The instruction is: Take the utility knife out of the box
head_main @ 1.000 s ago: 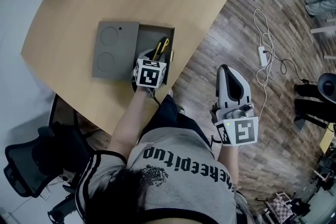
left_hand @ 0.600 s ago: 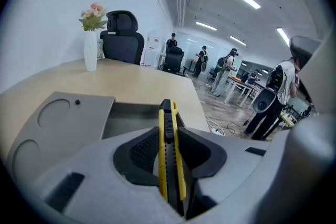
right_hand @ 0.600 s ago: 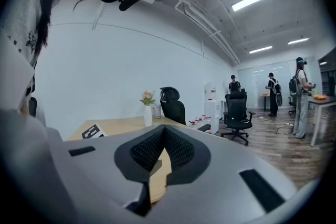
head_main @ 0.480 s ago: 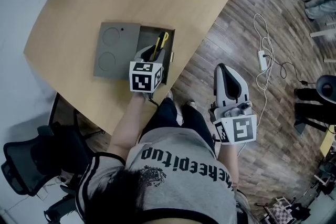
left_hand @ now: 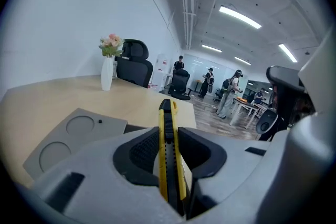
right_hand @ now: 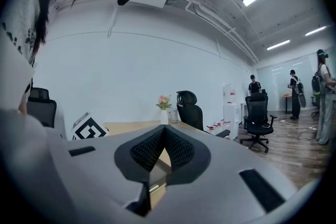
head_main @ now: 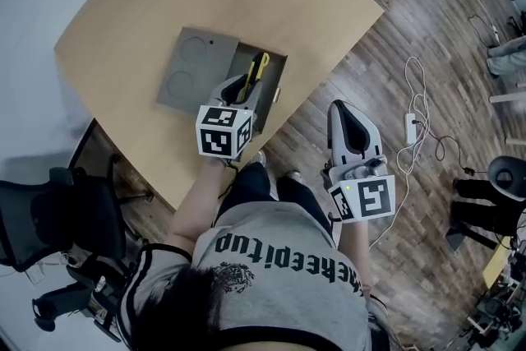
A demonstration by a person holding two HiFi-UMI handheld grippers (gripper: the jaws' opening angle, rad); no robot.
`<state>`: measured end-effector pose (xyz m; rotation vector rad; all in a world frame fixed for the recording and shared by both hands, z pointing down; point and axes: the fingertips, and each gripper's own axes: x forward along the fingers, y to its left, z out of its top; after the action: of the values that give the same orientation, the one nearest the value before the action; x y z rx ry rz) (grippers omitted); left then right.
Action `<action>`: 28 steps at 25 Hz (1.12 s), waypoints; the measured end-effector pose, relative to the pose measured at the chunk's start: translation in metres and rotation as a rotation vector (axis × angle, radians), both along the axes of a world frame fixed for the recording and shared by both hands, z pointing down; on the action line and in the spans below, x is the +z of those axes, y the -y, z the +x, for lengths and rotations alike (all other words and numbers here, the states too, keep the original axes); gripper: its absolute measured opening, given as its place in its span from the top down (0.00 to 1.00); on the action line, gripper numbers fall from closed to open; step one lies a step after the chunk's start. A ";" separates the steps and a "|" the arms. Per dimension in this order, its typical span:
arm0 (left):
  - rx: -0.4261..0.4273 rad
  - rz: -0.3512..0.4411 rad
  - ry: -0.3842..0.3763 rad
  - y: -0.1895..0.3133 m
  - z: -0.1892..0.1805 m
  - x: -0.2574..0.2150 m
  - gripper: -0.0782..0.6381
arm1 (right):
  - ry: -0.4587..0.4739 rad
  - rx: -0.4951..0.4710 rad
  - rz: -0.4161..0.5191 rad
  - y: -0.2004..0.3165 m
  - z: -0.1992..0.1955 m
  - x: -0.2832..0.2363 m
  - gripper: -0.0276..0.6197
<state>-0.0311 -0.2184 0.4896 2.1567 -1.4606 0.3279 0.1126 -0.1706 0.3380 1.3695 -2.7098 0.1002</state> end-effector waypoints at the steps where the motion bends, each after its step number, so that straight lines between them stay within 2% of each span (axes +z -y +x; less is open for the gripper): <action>1: -0.011 0.009 -0.007 -0.003 -0.002 -0.006 0.72 | 0.001 -0.017 0.002 0.000 -0.003 -0.001 0.95; 10: -0.115 0.110 -0.041 -0.034 -0.016 -0.053 0.72 | 0.005 -0.140 0.006 -0.007 -0.015 -0.006 0.95; 28: -0.322 0.305 -0.024 -0.104 -0.028 -0.124 0.72 | 0.021 -0.361 0.029 -0.027 -0.030 -0.016 0.95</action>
<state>-0.0593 -0.1139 0.3652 2.0893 -1.9103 -0.0402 0.0822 -0.1439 0.3224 0.8680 -2.9330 0.0450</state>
